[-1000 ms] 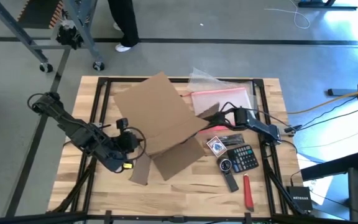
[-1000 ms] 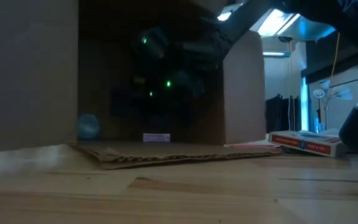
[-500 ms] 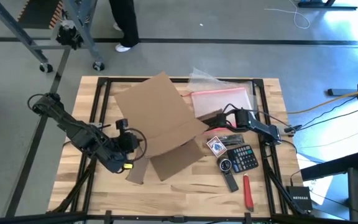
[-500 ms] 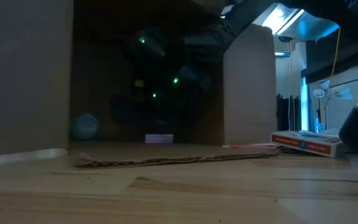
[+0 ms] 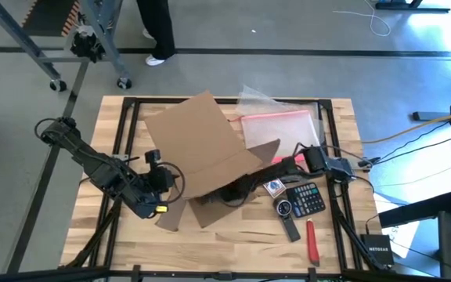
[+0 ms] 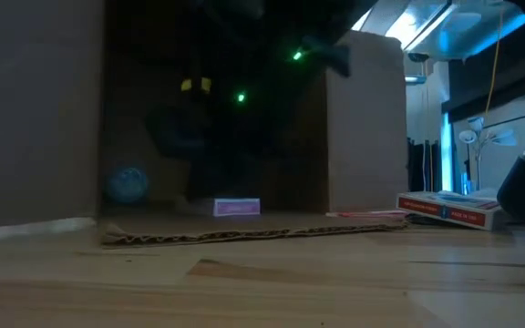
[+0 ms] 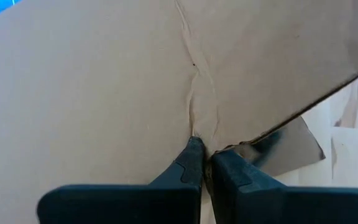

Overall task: Unpack boxes
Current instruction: Remove the pink playing cards from the cardboard box, then remove the scented candle from the cardboard box

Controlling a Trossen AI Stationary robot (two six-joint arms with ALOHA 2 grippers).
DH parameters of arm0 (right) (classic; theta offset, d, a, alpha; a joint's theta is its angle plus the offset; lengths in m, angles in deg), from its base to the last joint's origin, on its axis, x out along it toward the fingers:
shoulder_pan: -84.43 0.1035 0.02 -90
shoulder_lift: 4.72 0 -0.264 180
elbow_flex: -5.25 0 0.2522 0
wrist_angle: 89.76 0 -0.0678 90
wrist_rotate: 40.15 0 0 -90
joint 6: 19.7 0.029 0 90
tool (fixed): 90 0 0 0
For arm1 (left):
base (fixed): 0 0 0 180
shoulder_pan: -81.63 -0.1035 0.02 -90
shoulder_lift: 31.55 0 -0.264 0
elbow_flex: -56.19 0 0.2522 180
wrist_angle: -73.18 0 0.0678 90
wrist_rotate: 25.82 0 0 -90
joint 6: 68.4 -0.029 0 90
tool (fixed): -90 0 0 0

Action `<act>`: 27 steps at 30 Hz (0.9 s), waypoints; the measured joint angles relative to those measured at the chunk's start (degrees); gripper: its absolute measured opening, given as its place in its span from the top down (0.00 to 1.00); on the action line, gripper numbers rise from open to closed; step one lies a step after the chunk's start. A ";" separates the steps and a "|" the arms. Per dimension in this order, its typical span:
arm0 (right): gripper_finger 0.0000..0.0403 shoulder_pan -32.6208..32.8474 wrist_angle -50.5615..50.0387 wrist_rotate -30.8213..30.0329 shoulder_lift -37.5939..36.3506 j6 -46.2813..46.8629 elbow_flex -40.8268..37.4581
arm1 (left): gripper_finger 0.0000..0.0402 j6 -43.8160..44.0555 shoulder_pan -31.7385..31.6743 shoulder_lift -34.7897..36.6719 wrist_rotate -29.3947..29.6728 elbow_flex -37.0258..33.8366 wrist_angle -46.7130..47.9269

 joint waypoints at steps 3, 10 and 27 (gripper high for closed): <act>0.86 2.96 -3.71 -0.68 -0.02 3.69 0.09 | 0.99 -0.22 0.00 0.00 0.00 -0.01 0.00; 0.86 9.10 -20.08 -0.15 -3.34 13.42 -0.08 | 0.99 -0.31 -0.02 -0.02 0.02 -0.01 0.04; 0.86 18.48 -45.49 1.00 -10.23 28.89 2.92 | 0.99 -0.36 -0.07 -0.04 0.20 -0.08 0.12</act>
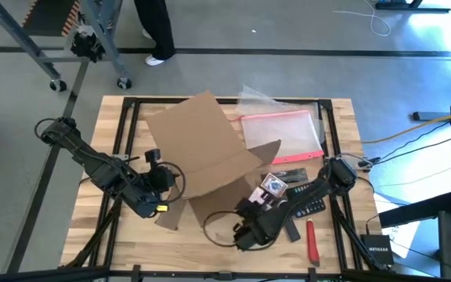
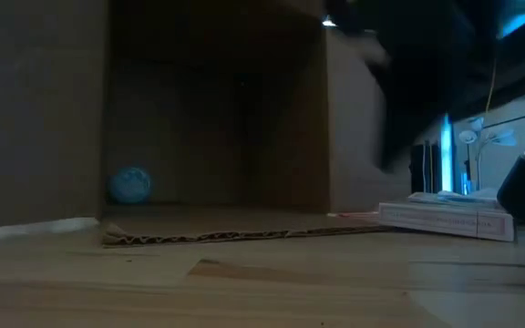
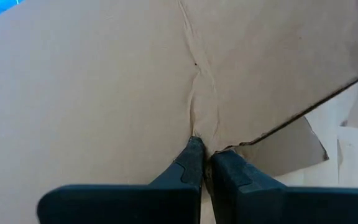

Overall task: Unpack boxes
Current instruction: Remove the scented candle from the cardboard box

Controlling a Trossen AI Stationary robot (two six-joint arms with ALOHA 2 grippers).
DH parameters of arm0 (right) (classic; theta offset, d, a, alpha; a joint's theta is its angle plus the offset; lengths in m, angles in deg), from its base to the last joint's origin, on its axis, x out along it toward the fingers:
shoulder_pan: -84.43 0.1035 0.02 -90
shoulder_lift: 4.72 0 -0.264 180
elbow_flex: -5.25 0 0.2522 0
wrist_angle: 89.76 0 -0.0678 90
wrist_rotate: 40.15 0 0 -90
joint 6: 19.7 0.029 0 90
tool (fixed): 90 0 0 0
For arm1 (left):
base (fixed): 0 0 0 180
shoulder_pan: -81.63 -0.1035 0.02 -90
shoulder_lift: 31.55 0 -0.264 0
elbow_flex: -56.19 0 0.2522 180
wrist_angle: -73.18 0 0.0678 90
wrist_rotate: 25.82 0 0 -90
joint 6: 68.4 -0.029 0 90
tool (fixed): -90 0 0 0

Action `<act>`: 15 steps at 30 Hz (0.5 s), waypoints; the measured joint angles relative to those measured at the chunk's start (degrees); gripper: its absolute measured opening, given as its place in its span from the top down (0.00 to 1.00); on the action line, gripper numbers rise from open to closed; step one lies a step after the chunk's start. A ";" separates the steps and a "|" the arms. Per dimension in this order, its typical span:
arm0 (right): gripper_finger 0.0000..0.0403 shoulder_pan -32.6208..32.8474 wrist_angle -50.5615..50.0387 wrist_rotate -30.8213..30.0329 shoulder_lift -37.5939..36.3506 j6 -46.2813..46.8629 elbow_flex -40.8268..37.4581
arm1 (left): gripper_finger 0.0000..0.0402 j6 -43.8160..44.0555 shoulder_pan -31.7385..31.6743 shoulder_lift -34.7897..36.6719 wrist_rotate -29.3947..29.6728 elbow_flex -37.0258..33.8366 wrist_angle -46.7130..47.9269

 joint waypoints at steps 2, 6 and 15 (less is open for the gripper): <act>0.86 0.47 4.57 -8.43 0.00 -4.12 0.85 | 0.99 -0.32 0.00 0.00 0.00 0.00 -0.13; 0.86 0.27 22.07 -25.06 0.04 -18.70 -0.99 | 0.99 -4.87 0.47 0.00 -0.91 0.00 -0.36; 0.86 -6.21 60.84 -19.25 6.08 -57.82 -4.50 | 0.99 -11.59 2.10 0.10 -5.47 0.07 -1.16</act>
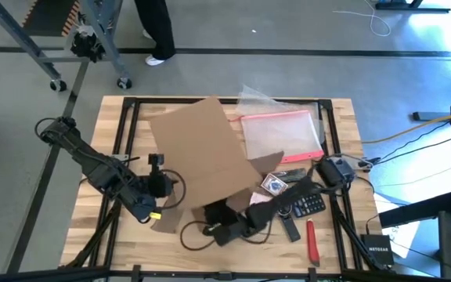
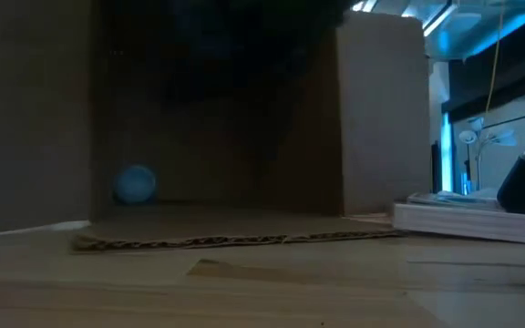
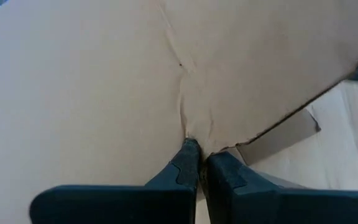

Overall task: Unpack boxes
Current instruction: Remove the scented candle from the cardboard box

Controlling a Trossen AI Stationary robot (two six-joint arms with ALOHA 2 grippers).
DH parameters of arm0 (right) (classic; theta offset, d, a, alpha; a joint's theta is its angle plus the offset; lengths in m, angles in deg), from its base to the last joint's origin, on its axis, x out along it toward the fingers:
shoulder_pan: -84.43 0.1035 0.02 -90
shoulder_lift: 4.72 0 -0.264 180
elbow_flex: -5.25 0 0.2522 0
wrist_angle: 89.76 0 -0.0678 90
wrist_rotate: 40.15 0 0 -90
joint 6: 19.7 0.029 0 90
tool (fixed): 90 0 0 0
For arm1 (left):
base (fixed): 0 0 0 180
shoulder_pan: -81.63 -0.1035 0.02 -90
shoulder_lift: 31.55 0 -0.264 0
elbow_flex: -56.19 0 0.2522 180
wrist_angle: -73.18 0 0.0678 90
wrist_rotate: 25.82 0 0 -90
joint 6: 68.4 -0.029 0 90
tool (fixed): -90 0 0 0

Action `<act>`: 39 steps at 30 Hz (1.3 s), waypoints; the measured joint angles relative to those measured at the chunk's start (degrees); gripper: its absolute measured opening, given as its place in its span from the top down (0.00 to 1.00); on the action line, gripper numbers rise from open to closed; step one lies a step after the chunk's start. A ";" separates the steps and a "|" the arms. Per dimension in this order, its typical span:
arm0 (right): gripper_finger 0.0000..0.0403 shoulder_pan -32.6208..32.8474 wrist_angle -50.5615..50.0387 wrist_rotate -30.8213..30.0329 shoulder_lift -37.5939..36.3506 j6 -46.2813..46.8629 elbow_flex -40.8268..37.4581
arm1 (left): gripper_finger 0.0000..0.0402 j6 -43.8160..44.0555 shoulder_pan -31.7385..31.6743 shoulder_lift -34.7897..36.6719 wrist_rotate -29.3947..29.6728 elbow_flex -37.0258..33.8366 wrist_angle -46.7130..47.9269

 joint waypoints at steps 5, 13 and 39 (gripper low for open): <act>0.86 -4.67 8.69 4.28 2.88 -10.05 -0.02 | 0.99 -0.56 -0.02 -0.04 -0.17 -0.04 -1.10; 0.86 -12.51 12.69 13.81 3.10 -7.22 -0.02 | 0.99 -0.14 0.00 -0.06 -0.37 -0.04 -1.80; 0.50 -20.50 35.12 19.76 10.85 -20.15 0.29 | 0.99 -0.73 -0.41 -0.17 -0.90 -0.11 -5.22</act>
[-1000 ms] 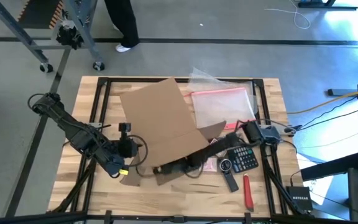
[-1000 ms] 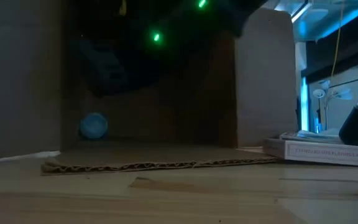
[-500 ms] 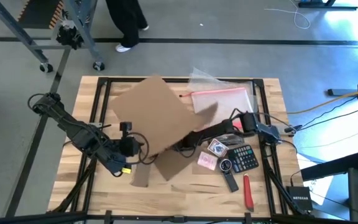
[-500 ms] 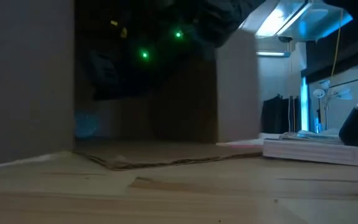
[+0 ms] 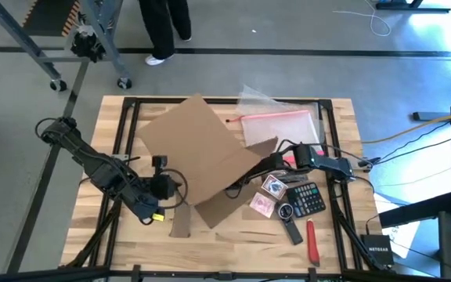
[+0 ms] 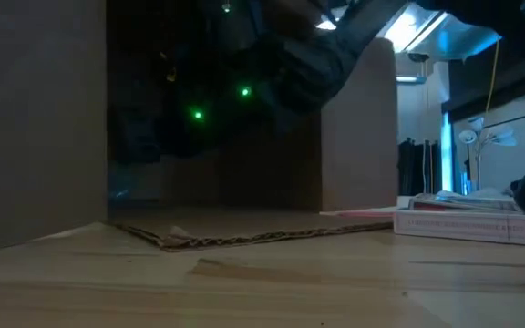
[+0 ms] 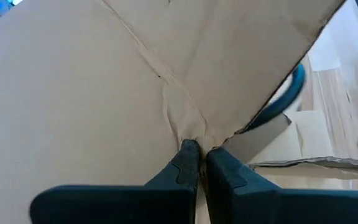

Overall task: Unpack boxes
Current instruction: Remove the scented candle from the cardboard box

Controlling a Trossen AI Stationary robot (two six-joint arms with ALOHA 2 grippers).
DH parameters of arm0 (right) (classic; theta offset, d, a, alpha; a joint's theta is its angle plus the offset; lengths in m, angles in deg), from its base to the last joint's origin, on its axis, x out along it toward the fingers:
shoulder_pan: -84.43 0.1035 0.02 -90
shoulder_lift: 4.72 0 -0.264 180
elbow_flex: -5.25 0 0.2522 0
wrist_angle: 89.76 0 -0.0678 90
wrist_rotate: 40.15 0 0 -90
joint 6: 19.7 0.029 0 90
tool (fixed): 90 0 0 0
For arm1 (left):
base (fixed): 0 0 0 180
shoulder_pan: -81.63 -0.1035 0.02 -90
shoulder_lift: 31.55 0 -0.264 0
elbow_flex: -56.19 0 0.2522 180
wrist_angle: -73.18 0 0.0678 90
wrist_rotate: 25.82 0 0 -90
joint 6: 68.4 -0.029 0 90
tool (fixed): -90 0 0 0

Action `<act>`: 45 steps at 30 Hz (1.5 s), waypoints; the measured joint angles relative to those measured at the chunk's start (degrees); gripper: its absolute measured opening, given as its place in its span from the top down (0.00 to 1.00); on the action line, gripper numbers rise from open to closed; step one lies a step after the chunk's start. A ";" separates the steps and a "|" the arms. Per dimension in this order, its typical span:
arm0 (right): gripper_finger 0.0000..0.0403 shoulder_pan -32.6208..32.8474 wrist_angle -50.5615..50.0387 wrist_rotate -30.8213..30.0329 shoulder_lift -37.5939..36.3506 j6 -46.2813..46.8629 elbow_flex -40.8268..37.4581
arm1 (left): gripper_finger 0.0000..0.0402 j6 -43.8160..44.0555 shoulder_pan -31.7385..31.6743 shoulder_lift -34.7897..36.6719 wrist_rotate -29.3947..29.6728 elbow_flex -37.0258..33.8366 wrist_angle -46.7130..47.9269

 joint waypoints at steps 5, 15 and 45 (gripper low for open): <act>0.50 -1.06 0.79 -1.58 2.74 -1.50 2.46 | 0.99 -2.19 0.08 0.00 -1.12 0.00 -0.61; 0.50 -3.86 -0.24 3.34 6.45 -7.52 12.01 | 0.99 -2.49 0.11 0.09 -1.88 0.02 -0.79; 0.50 -7.56 -19.30 18.98 8.95 -0.20 16.23 | 0.99 -0.50 -0.03 0.09 -1.53 0.04 -0.51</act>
